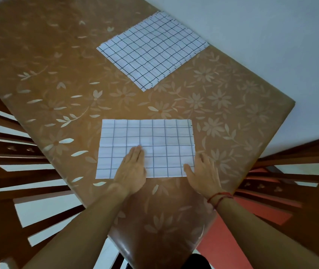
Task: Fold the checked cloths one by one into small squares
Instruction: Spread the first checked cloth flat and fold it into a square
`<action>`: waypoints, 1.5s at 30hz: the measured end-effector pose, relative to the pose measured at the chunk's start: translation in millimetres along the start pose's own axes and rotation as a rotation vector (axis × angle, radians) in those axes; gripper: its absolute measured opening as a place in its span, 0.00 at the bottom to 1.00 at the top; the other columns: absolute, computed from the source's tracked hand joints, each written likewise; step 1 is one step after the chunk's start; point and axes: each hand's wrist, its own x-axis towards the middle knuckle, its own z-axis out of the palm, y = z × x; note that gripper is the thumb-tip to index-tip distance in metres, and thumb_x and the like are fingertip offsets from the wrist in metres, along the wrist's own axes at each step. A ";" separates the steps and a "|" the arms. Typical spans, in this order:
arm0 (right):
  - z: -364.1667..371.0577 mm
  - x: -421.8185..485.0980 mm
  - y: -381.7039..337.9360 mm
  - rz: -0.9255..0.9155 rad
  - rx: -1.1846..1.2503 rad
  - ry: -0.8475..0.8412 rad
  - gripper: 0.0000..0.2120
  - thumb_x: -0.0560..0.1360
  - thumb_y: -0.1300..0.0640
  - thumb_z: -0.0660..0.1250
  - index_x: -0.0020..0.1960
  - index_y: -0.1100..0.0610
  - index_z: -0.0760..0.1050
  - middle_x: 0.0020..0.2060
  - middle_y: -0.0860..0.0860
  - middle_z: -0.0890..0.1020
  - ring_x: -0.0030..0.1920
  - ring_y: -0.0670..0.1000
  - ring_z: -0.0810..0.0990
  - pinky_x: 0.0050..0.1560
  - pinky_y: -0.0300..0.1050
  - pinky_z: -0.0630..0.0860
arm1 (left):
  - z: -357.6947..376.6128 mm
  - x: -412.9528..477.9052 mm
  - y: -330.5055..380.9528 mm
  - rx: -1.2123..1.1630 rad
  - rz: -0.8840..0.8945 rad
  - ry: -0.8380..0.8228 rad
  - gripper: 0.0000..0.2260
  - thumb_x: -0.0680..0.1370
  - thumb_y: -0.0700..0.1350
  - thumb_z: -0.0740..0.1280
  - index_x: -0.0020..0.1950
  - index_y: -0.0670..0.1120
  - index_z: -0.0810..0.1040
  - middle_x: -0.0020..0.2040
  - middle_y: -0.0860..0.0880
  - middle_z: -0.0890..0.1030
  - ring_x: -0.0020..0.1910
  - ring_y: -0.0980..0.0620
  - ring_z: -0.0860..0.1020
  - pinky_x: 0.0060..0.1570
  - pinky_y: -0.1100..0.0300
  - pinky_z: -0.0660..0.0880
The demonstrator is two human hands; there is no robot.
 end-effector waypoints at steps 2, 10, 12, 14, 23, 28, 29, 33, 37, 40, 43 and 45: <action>-3.9 14.1 0.3 0.022 0.083 0.012 0.17 0.76 0.46 0.59 0.59 0.56 0.69 0.55 0.50 0.73 0.53 0.52 0.69 0.56 0.49 0.71 | 1.2 10.4 6.5 0.011 0.008 -0.016 0.29 0.83 0.45 0.54 0.79 0.41 0.43 0.80 0.44 0.43 0.78 0.48 0.42 0.77 0.55 0.44; -9.2 58.9 -4.7 0.206 0.433 -0.048 0.15 0.73 0.43 0.60 0.53 0.49 0.76 0.45 0.48 0.80 0.49 0.52 0.77 0.49 0.47 0.74 | 7.9 21.4 0.9 0.017 0.030 -0.092 0.29 0.83 0.44 0.53 0.79 0.42 0.42 0.79 0.46 0.39 0.78 0.50 0.39 0.77 0.54 0.46; -14.3 66.7 -8.4 0.250 0.513 -0.053 0.11 0.76 0.47 0.60 0.48 0.52 0.77 0.39 0.46 0.79 0.42 0.49 0.77 0.37 0.40 0.69 | 8.8 21.8 0.2 0.006 0.028 -0.092 0.28 0.83 0.44 0.53 0.79 0.42 0.43 0.79 0.47 0.39 0.78 0.51 0.39 0.77 0.54 0.46; -19.3 74.2 -11.7 0.311 0.572 -0.075 0.11 0.76 0.49 0.60 0.45 0.54 0.76 0.35 0.47 0.78 0.37 0.48 0.76 0.33 0.40 0.66 | 9.5 22.3 -0.4 0.004 0.025 -0.095 0.28 0.83 0.44 0.53 0.79 0.42 0.43 0.79 0.47 0.39 0.78 0.51 0.39 0.77 0.54 0.46; -23.6 95.2 -15.9 0.544 0.867 -0.054 0.17 0.71 0.52 0.68 0.28 0.55 0.65 0.25 0.50 0.68 0.30 0.51 0.67 0.35 0.45 0.68 | 12.7 23.5 -2.4 -0.046 0.024 -0.066 0.29 0.82 0.43 0.55 0.79 0.43 0.45 0.80 0.48 0.42 0.78 0.51 0.41 0.77 0.55 0.46; -27.9 103.2 -10.8 0.619 0.969 -0.084 0.09 0.60 0.50 0.70 0.34 0.54 0.73 0.29 0.52 0.73 0.31 0.51 0.73 0.38 0.56 0.81 | 15.6 23.2 -3.9 -0.040 0.025 -0.057 0.29 0.82 0.43 0.55 0.79 0.43 0.45 0.80 0.48 0.41 0.78 0.51 0.41 0.77 0.55 0.46; -29.8 102.6 -9.8 0.626 1.008 -0.102 0.09 0.62 0.52 0.70 0.35 0.55 0.73 0.29 0.53 0.74 0.30 0.51 0.74 0.34 0.55 0.82 | 15.6 23.0 -3.6 -0.040 0.023 -0.056 0.29 0.82 0.43 0.55 0.79 0.43 0.45 0.80 0.48 0.41 0.78 0.51 0.41 0.77 0.54 0.46; -31.4 99.5 -7.4 0.659 1.061 -0.164 0.06 0.70 0.58 0.69 0.37 0.58 0.74 0.28 0.52 0.74 0.27 0.49 0.74 0.32 0.42 0.78 | 15.1 23.5 -2.2 -0.040 0.022 -0.046 0.29 0.82 0.44 0.55 0.79 0.43 0.45 0.80 0.48 0.41 0.78 0.51 0.41 0.77 0.55 0.46; -28.3 99.3 -7.1 0.685 1.092 -0.179 0.12 0.66 0.52 0.73 0.41 0.58 0.74 0.34 0.56 0.75 0.34 0.54 0.74 0.36 0.50 0.77 | 13.7 23.4 -2.9 -0.049 0.025 -0.046 0.28 0.83 0.43 0.55 0.79 0.43 0.45 0.80 0.49 0.41 0.78 0.52 0.41 0.77 0.55 0.46; -29.5 96.9 -7.9 0.672 1.052 -0.231 0.17 0.62 0.51 0.78 0.42 0.62 0.78 0.39 0.58 0.80 0.39 0.56 0.77 0.40 0.53 0.75 | 12.5 23.4 -4.6 -0.055 0.032 -0.053 0.28 0.83 0.43 0.55 0.79 0.43 0.45 0.80 0.49 0.41 0.78 0.52 0.40 0.77 0.55 0.46; -28.8 92.9 -7.5 0.612 1.020 -0.216 0.07 0.67 0.60 0.76 0.37 0.61 0.79 0.37 0.59 0.81 0.37 0.57 0.77 0.39 0.50 0.72 | 11.2 23.9 -7.1 -0.075 0.044 -0.035 0.28 0.82 0.43 0.56 0.79 0.42 0.46 0.80 0.48 0.43 0.78 0.52 0.41 0.77 0.54 0.48; -28.6 86.5 -6.0 0.597 1.013 -0.164 0.07 0.69 0.61 0.75 0.35 0.59 0.78 0.32 0.56 0.80 0.32 0.54 0.77 0.32 0.44 0.72 | 10.4 23.3 -5.5 -0.093 0.049 -0.014 0.29 0.81 0.42 0.56 0.79 0.42 0.47 0.80 0.48 0.43 0.78 0.52 0.42 0.77 0.54 0.48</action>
